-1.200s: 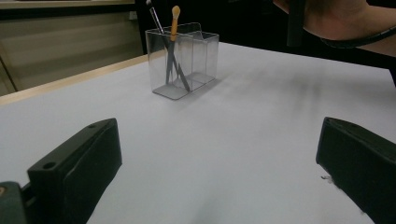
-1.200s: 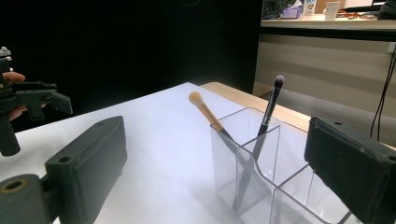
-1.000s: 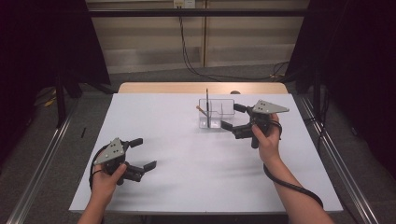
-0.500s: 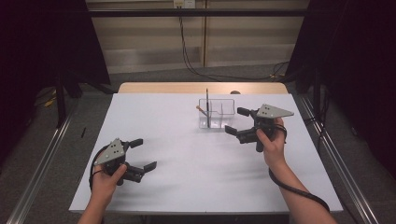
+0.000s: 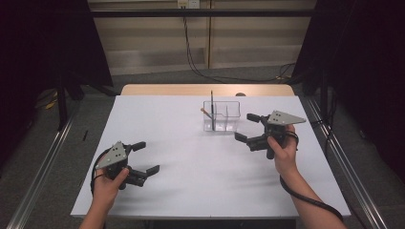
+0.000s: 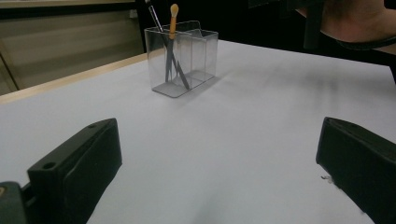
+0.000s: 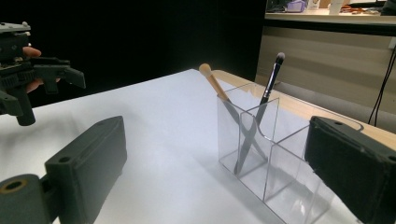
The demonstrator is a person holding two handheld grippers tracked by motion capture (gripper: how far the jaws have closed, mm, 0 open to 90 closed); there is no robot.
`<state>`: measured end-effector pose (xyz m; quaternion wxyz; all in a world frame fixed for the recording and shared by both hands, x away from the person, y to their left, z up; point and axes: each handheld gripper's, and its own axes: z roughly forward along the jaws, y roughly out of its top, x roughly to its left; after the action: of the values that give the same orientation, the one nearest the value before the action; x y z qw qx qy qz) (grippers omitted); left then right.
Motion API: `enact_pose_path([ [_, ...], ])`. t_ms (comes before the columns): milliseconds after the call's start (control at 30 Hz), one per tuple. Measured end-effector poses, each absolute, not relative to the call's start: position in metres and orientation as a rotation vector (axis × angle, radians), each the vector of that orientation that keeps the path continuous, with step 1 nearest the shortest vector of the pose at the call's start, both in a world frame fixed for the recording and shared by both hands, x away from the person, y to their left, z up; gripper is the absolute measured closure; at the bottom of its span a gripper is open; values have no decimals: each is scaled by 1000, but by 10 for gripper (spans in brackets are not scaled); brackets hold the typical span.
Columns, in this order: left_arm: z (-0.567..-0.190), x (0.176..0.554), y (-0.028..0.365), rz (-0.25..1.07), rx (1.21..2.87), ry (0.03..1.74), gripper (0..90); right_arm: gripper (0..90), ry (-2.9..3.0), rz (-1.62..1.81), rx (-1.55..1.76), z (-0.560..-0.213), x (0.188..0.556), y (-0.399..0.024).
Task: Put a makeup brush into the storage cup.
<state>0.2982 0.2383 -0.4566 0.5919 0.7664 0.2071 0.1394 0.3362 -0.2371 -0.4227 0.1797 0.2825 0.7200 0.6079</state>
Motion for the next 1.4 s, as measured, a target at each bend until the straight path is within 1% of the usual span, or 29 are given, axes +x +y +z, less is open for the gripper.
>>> enact_pose_path([
  [1400, -455, 297, 239, 330, 1782, 483, 2, 57, 2071, 1664, 798, -438, 303, -262],
])
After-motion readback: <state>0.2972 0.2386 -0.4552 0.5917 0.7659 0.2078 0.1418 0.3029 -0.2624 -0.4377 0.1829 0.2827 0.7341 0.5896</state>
